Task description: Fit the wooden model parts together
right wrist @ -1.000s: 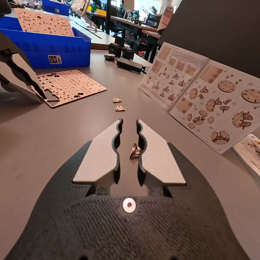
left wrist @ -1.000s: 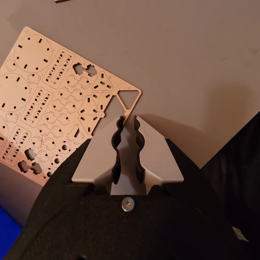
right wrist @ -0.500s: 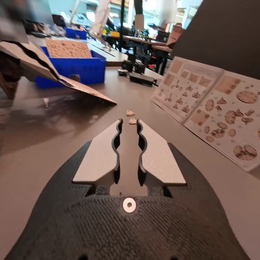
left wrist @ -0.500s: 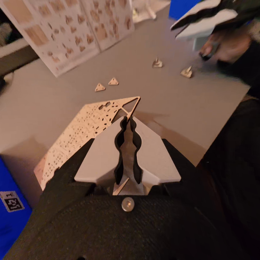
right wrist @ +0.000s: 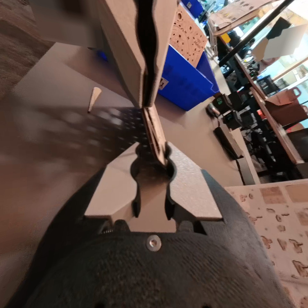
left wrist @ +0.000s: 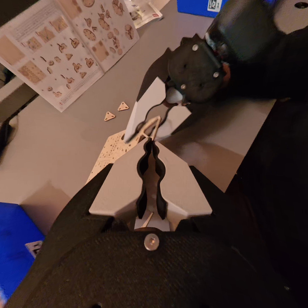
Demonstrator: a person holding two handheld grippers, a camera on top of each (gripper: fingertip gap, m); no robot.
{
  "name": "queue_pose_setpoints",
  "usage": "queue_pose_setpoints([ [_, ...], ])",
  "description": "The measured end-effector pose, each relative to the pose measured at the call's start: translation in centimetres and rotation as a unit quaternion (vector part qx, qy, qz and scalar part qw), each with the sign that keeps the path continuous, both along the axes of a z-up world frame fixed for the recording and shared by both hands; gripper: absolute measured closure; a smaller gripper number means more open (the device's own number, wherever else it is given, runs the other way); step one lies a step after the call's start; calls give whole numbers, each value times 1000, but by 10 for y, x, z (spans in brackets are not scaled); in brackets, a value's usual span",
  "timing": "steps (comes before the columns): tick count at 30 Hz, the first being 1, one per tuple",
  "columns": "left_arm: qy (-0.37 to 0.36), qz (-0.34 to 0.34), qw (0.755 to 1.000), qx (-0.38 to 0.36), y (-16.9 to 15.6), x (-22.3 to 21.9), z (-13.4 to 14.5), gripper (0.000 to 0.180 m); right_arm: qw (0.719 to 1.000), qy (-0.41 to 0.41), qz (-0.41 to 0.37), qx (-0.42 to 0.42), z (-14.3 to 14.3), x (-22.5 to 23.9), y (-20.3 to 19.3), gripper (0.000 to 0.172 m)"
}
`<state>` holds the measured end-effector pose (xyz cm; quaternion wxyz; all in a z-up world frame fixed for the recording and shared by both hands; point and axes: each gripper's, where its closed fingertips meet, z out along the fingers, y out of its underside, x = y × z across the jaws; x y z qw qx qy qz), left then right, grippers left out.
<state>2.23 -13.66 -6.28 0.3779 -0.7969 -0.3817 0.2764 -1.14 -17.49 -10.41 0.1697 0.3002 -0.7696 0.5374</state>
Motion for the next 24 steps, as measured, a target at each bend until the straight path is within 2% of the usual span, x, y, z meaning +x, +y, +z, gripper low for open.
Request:
queue_pose_setpoints([
  [1,28,20,999,-7,-5,-4,10,179,1000,0,-5,-7,3,-3,-4,166],
  [3,107,69,992,-12,-21,-9,41,160,999,-37,-20,-17,13,-10,-9,166],
  [5,185,105,977,15,-33,-5,78,143,994,-93,-32,-43,31,-18,-7,167],
  [7,264,128,954,67,-43,6,117,142,981,-165,-43,-89,57,-30,-2,170],
  [8,301,127,940,97,-43,14,135,148,969,-211,-53,-117,71,-38,3,170],
  [11,380,134,906,132,-45,30,167,157,907,-380,-74,-166,102,-70,25,171],
  [13,400,162,897,101,-53,26,164,152,851,-488,-52,-188,116,-84,43,171],
  [15,403,191,893,62,-62,15,151,144,779,-591,-3,-209,129,-93,62,172],
  [17,387,209,897,47,-66,1,134,137,715,-664,31,-217,133,-103,77,171],
  [18,369,212,903,53,-67,-7,124,133,695,-685,42,-216,132,-107,83,171],
  [20,310,189,926,105,-58,-23,99,117,669,-710,56,-214,131,-113,91,171],
  [22,222,144,946,188,-41,-37,69,100,658,-721,68,-207,132,-115,97,171],
  [24,149,110,947,264,-27,-48,44,93,652,-724,84,-207,137,-115,102,171],
])
